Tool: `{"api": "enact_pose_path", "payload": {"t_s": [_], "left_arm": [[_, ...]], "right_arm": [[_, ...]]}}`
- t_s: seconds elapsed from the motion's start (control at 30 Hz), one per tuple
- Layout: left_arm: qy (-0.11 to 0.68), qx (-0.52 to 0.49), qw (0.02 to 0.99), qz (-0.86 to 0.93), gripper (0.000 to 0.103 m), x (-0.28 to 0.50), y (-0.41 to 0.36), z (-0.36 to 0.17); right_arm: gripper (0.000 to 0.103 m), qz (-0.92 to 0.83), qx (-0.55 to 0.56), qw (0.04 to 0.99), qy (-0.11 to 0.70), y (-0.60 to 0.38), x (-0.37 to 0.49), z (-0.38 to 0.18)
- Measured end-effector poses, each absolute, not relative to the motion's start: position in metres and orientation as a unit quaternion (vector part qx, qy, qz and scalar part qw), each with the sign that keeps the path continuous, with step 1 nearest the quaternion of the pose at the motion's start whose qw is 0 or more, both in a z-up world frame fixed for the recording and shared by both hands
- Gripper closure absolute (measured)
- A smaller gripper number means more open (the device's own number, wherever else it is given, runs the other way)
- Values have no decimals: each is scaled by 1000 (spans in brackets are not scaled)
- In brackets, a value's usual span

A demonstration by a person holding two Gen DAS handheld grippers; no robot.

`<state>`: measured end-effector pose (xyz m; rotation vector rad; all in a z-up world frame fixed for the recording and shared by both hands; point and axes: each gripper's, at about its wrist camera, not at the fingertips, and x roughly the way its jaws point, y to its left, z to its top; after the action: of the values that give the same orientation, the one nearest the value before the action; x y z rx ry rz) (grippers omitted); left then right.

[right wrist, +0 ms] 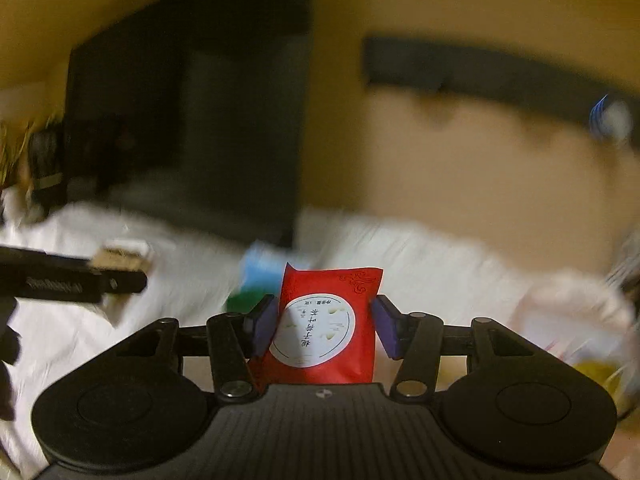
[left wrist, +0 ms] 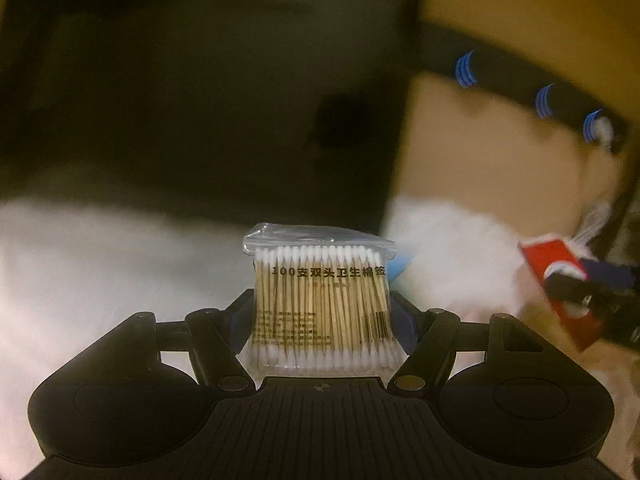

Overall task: Organize soft objects
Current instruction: 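Carry the swab pack and red sachet into the pink box and open both tools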

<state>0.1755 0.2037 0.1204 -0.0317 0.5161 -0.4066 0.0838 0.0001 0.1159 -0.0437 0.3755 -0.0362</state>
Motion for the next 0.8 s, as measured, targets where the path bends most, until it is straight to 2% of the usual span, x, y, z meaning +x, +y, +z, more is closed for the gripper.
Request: {"api": "enact_pose_path", "payload": {"t_s": [0.2, 0.4, 0.6, 0.8], "left_arm": [[241, -31, 913, -328, 29, 187, 109, 164], [282, -18, 856, -433, 28, 189, -12, 155], [338, -37, 809, -479, 28, 197, -108, 107], [387, 66, 808, -440, 26, 199, -157, 41]], "right_arm": [[50, -99, -9, 987, 123, -90, 55, 189], [50, -156, 50, 975, 150, -191, 45, 213], [49, -173, 155, 949, 213, -274, 60, 189], [50, -191, 224, 910, 290, -317, 107, 128]]}}
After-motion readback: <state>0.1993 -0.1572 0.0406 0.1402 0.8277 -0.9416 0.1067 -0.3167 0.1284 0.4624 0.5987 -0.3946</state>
